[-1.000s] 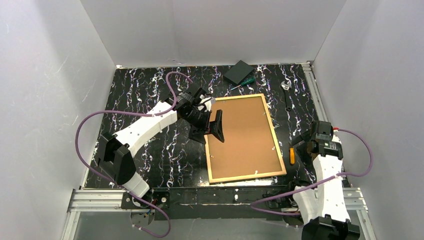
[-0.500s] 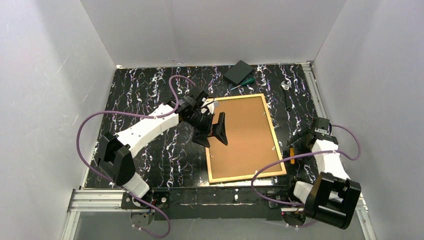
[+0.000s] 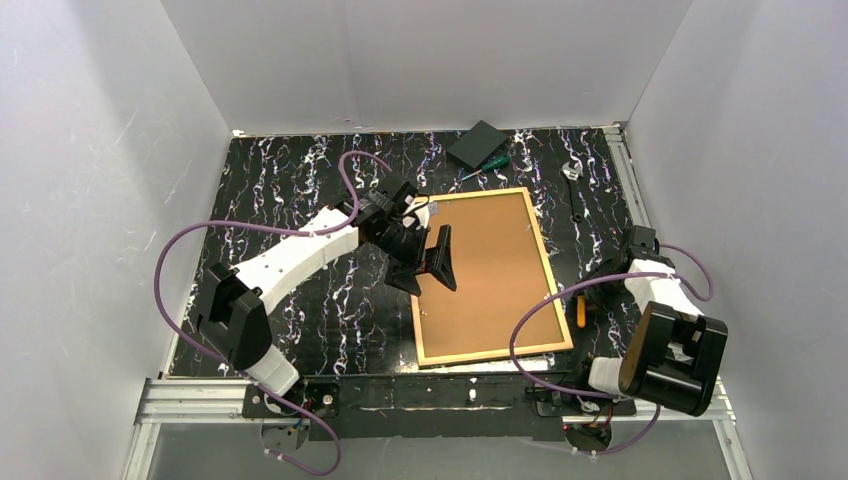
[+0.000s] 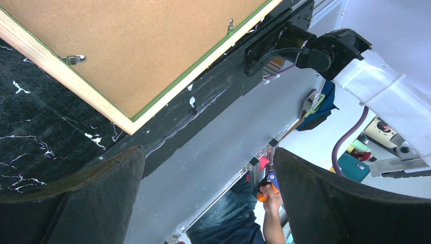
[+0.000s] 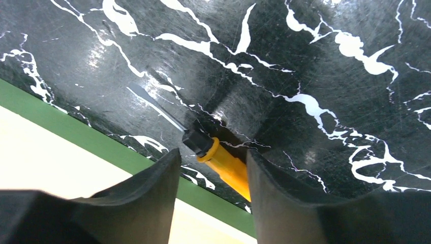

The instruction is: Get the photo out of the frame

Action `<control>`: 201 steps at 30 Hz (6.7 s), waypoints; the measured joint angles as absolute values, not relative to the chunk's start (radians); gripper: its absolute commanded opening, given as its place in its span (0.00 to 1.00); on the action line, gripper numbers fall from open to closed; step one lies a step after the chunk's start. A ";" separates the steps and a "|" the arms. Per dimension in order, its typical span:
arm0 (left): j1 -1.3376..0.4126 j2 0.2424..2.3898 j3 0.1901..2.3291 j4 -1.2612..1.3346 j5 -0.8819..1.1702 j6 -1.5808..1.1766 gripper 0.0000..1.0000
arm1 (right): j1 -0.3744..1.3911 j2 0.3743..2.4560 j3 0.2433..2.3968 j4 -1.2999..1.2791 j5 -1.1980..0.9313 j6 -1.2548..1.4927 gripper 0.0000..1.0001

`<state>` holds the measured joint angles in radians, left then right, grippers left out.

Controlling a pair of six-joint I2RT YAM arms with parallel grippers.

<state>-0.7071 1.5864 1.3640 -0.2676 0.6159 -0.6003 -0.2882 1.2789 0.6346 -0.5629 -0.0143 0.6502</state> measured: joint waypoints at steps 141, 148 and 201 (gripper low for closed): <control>-0.705 1.481 0.837 0.507 0.539 -1.763 0.78 | 0.990 0.778 0.409 0.054 0.297 1.043 0.01; -0.599 1.420 1.002 0.096 0.499 -1.272 0.95 | 0.989 0.690 0.394 -0.092 0.253 1.031 0.01; -0.534 2.088 1.497 -0.285 0.401 -0.514 0.00 | 1.155 1.226 0.789 -0.400 0.224 1.044 0.01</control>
